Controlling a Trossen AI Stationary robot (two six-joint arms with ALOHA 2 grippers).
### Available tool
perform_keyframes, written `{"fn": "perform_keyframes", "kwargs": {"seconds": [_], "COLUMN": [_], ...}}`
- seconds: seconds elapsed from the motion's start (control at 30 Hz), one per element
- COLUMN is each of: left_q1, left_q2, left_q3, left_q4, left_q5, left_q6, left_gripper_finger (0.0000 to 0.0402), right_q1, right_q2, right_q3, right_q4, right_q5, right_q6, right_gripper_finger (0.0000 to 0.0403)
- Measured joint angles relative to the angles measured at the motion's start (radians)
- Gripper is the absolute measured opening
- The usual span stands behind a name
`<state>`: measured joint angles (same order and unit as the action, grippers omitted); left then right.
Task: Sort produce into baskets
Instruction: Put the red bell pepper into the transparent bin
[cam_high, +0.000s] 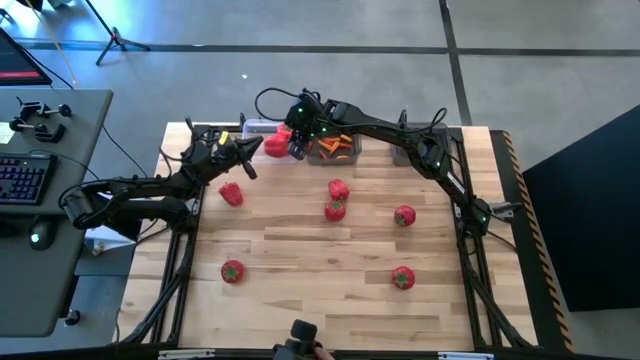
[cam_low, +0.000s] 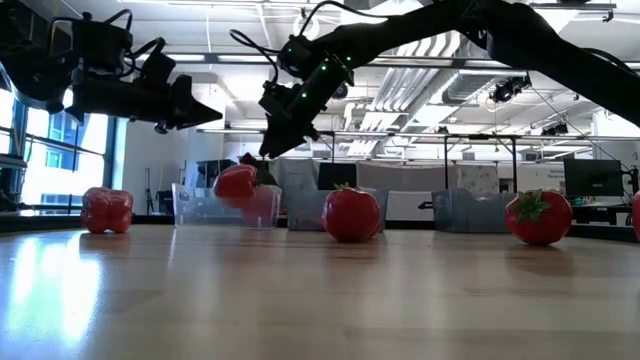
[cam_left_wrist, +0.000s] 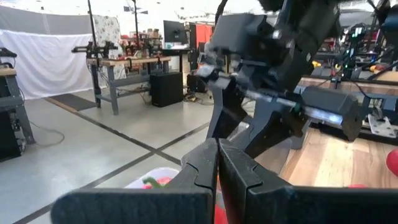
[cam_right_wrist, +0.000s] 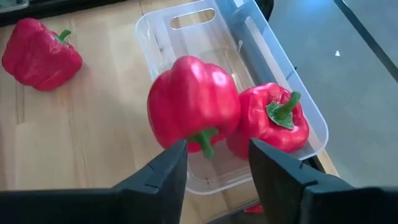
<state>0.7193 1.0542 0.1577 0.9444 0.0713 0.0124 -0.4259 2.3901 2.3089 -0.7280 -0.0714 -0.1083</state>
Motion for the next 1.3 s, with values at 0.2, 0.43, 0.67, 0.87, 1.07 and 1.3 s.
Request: {"fn": "perform_keyframes", "kwargs": {"seconds": [0.2,0.43,0.67,0.87,1.07,1.3], "left_q1": [0.0,0.0,0.0,0.0,0.0,0.0], "left_q2": [0.0,0.002,0.001,0.007,0.044,0.061], "left_q3": [0.0,0.062,0.17,0.208,0.209,0.209], "left_q4": [-0.086,-0.301,-0.554,-0.683,-0.687,-0.662], "left_q5": [-0.007,-0.055,-0.134,-0.134,-0.092,-0.078], "left_q6": [-0.001,-0.027,-0.01,-0.001,-0.007,-0.002], "left_gripper_finger": [0.0,0.0,0.0,0.0,0.0,0.0], "right_q1": [0.003,0.009,0.037,0.056,0.072,0.084], "right_q2": [-0.007,-0.009,-0.009,-0.008,-0.007,-0.001], "right_q3": [0.0,0.0,0.0,0.0,-0.003,-0.269], "right_q4": [-0.016,-0.03,-0.03,0.056,0.134,0.559], "right_q5": [0.0,-0.034,-0.039,-0.134,-0.121,-0.166], "right_q6": [-0.068,-0.099,-0.099,-0.082,-0.05,0.041], "right_gripper_finger": [0.008,0.001,0.0001,0.0,0.0,0.0]}}
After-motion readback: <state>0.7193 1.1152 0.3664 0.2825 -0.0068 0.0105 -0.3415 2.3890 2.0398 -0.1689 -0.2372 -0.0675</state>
